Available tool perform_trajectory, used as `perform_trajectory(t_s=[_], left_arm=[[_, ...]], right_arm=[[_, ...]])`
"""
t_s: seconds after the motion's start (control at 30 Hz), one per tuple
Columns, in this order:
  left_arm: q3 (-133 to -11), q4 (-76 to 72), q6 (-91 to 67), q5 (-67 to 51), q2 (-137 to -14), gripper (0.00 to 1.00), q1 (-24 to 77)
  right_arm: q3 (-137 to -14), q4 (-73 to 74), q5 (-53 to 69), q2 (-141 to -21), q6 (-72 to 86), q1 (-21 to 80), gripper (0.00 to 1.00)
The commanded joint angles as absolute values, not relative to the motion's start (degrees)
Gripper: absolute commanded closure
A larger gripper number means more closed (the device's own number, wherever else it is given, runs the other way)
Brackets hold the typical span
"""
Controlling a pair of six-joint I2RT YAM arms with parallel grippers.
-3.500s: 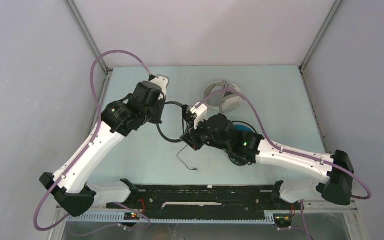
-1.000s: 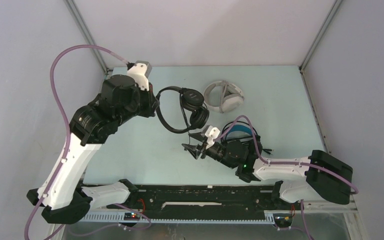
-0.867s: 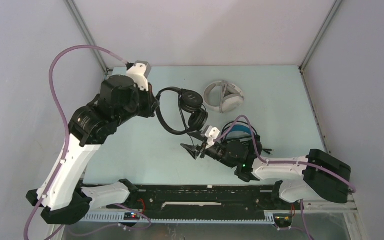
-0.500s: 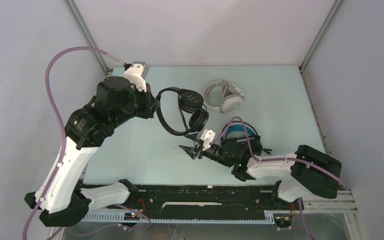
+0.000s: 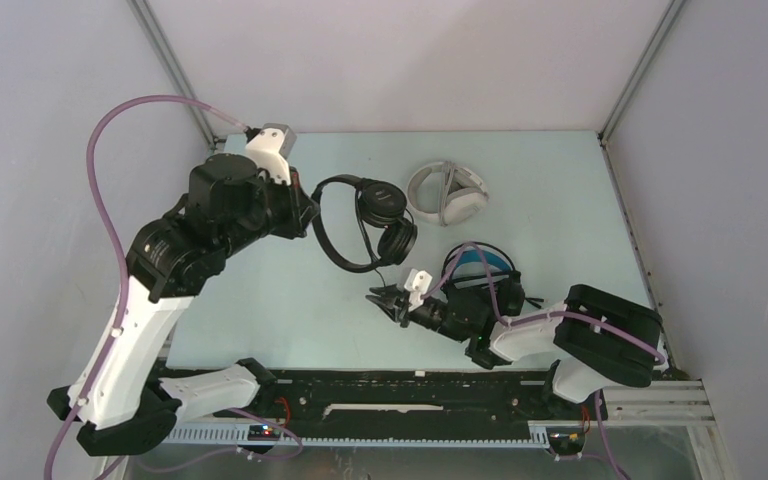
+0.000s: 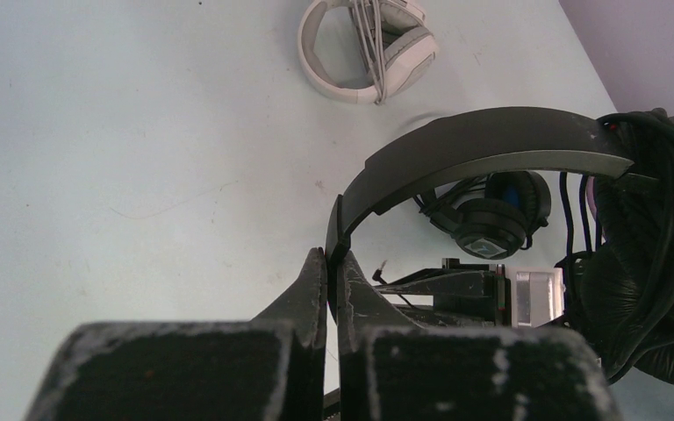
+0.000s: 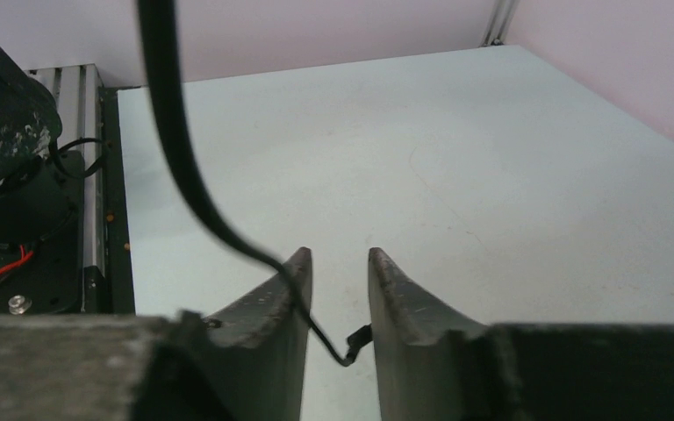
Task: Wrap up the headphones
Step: Wrap the headphones cable around the headphones.
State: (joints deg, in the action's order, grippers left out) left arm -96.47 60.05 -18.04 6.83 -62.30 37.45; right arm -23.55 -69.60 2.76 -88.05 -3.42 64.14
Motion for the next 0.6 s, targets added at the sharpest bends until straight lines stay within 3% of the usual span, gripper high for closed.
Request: perform_trajectory(t_s=[0.0, 0.07, 0.3, 0.57], left_arm=[[-100.5, 55.6, -19.8, 4.2, -60.9, 1.00, 37.1], [-100.5, 55.0, -19.1, 1.9, -60.8, 1.00, 37.0], [-98.9, 55.1, -12.0, -7.8, -59.6, 1.00, 36.8], [-100.4, 59.3, -9.8, -1.1, -59.6, 1.00, 36.8]], right_arm=[[-21.9, -77.9, 1.8, -89.0, -3.2, 64.0, 0.86], [-21.4, -78.0, 1.6, -88.7, -3.4, 63.8, 1.00], [-20.2, -74.0, 2.2, -84.6, -0.8, 59.7, 1.00], [-19.1, -64.1, 3.3, -76.1, 3.9, 53.1, 1.00]])
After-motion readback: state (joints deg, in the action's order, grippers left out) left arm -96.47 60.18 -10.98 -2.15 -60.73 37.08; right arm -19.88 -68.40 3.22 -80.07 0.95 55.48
